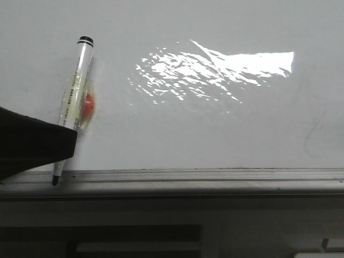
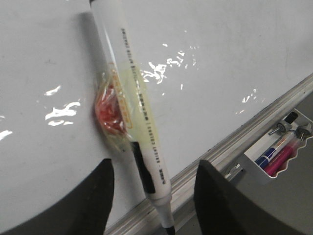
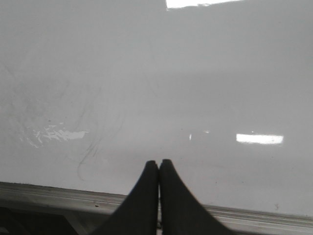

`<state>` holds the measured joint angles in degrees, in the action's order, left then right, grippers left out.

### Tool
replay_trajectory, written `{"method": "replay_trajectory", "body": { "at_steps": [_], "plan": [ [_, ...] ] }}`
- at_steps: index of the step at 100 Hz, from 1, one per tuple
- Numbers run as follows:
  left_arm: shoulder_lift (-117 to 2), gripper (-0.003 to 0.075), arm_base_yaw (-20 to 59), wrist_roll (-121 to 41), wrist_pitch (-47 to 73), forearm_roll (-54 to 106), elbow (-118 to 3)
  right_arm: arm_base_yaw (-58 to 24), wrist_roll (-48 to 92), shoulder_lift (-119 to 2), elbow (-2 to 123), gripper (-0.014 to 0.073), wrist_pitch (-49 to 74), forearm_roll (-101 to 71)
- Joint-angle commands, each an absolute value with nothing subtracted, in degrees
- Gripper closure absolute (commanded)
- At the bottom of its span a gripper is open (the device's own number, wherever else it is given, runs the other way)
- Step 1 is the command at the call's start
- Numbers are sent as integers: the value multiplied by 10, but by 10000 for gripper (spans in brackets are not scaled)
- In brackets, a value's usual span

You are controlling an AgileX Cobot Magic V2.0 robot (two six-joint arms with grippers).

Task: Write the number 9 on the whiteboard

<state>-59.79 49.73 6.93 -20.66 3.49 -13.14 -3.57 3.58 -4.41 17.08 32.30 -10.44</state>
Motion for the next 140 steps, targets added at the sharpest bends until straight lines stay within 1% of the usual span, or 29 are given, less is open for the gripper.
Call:
{"method": "replay_trajectory", "body": {
  "at_steps": [1, 38, 43, 50, 69, 77, 86, 99, 113, 140],
  "plan": [
    [-607, 373, 503, 73, -254, 50, -147, -35, 39, -57, 185, 654, 276, -108],
    [-637, 379, 503, 73, -291, 85, -147, -35, 39, -57, 185, 654, 275, -108],
    [-637, 400, 503, 73, -291, 87, -147, -35, 39, -57, 185, 654, 270, -108],
    [-637, 455, 503, 73, -291, 88, -147, -35, 39, -57, 185, 654, 264, -108],
    [-637, 643, 503, 73, -291, 88, -147, -35, 39, -58, 185, 654, 280, -108],
    [-637, 696, 503, 73, -291, 88, -147, -37, 39, -58, 185, 654, 289, -108],
    [-637, 734, 503, 73, -291, 88, -147, -47, 39, -59, 187, 654, 290, -108],
    [-637, 741, 503, 73, -291, 88, -147, -68, 39, -76, 195, 654, 312, -108],
    [-635, 741, 503, 73, -291, 72, -147, -100, 43, -128, 230, 654, 346, -111],
    [-612, 741, 503, 73, -281, -51, -168, -181, 74, -264, 320, 654, 363, -113]
  ]
}}
